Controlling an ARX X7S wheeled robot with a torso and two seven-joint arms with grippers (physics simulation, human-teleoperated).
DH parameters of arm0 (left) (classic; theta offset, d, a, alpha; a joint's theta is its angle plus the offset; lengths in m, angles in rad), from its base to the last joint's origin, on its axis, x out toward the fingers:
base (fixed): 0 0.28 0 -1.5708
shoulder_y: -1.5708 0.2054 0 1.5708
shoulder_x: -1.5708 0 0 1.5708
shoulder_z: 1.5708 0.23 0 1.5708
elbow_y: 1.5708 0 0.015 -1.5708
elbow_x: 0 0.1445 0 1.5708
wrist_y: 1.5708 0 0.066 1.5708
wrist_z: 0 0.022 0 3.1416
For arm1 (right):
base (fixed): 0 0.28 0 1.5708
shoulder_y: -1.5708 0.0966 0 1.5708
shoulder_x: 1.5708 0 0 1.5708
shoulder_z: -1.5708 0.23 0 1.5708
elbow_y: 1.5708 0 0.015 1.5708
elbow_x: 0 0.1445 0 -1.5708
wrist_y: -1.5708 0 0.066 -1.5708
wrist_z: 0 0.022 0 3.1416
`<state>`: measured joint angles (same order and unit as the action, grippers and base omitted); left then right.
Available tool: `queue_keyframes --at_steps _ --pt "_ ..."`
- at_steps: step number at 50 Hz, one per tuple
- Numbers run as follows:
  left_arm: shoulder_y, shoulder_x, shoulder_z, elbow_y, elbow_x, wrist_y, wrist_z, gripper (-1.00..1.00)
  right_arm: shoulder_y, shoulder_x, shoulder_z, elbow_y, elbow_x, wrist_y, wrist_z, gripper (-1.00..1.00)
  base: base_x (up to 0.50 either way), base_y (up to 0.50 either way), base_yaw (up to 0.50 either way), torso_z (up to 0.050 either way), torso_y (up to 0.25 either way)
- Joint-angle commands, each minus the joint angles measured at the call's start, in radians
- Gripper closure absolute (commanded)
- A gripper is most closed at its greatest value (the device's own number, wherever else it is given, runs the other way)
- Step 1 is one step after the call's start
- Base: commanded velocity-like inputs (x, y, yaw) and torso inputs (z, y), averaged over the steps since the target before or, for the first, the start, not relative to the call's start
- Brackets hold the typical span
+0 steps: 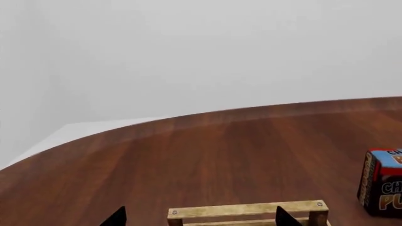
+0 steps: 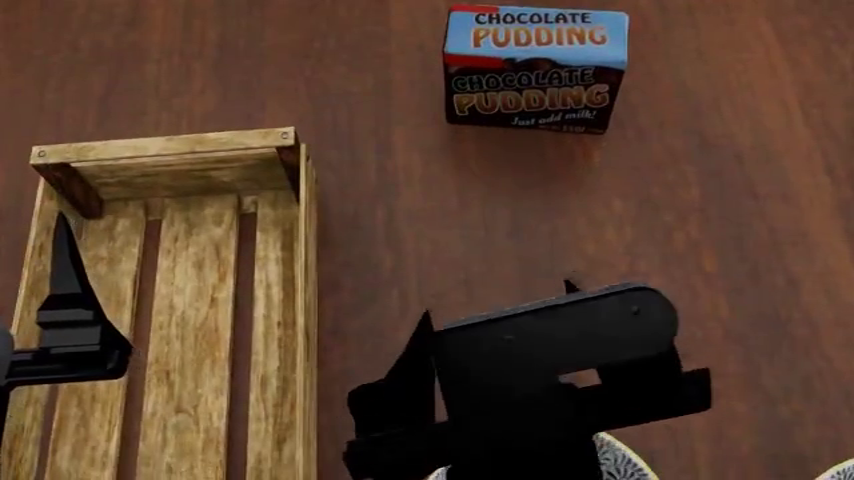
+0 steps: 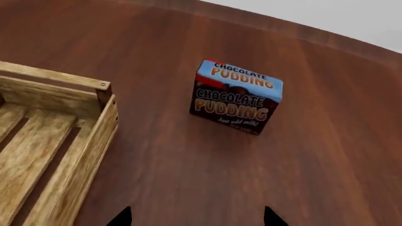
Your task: Stack the left bowl on the right bowl and place them in the tray.
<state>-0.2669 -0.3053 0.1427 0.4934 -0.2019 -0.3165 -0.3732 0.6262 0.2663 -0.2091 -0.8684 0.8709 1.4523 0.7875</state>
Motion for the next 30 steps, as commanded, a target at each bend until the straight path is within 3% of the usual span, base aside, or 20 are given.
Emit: queue_keyframes --at_steps 1,4,7,12,15,20,24,27,30 --pt "0.0 -0.008 -0.006 0.009 -0.007 -0.003 -0.005 -1.0 0.114 0.082 0.01 0.079 0.813 0.058 0.666 -1.0 0.0 0.0 0.0 0.0 0.0" --pt "0.001 -0.01 -0.006 0.016 -0.01 -0.008 -0.006 -1.0 0.14 0.151 -0.089 0.078 0.917 -0.05 0.782 -1.0 0.0 0.0 0.0 0.0 0.0" --pt "0.001 -0.011 -0.004 0.014 -0.008 -0.005 -0.006 -1.0 0.213 0.302 -0.316 0.048 0.9 -0.29 0.783 -1.0 0.0 0.0 0.0 0.0 0.0" --pt "0.001 -0.013 -0.008 0.01 -0.012 -0.002 -0.007 -1.0 0.482 0.522 -0.822 -0.01 0.862 -0.723 0.783 -1.0 0.0 0.0 0.0 0.0 0.0" --pt "0.002 -0.014 -0.009 0.018 -0.015 -0.006 -0.009 -1.0 0.722 0.596 -1.181 -0.039 0.843 -0.962 0.783 -1.0 0.0 0.0 0.0 0.0 0.0" --pt "0.002 -0.016 -0.01 0.02 -0.018 -0.008 -0.012 -1.0 1.117 0.586 -1.766 -0.083 0.815 -1.32 0.783 -1.0 0.0 0.0 0.0 0.0 0.0" --pt "0.002 -0.016 -0.01 0.017 -0.019 -0.007 -0.013 -1.0 1.352 0.502 -2.146 -0.121 0.774 -1.582 0.783 -1.0 0.0 0.0 0.0 0.0 0.0" --pt "0.002 -0.018 -0.011 0.021 -0.021 -0.01 -0.015 -1.0 1.435 0.45 -2.319 -0.147 0.74 -1.717 0.783 -1.0 0.0 0.0 0.0 0.0 0.0" --pt "0.003 -0.019 -0.011 0.021 -0.022 -0.008 -0.015 -1.0 1.462 0.432 -2.399 -0.16 0.715 -1.778 0.783 -1.0 0.0 0.0 0.0 0.0 0.0"
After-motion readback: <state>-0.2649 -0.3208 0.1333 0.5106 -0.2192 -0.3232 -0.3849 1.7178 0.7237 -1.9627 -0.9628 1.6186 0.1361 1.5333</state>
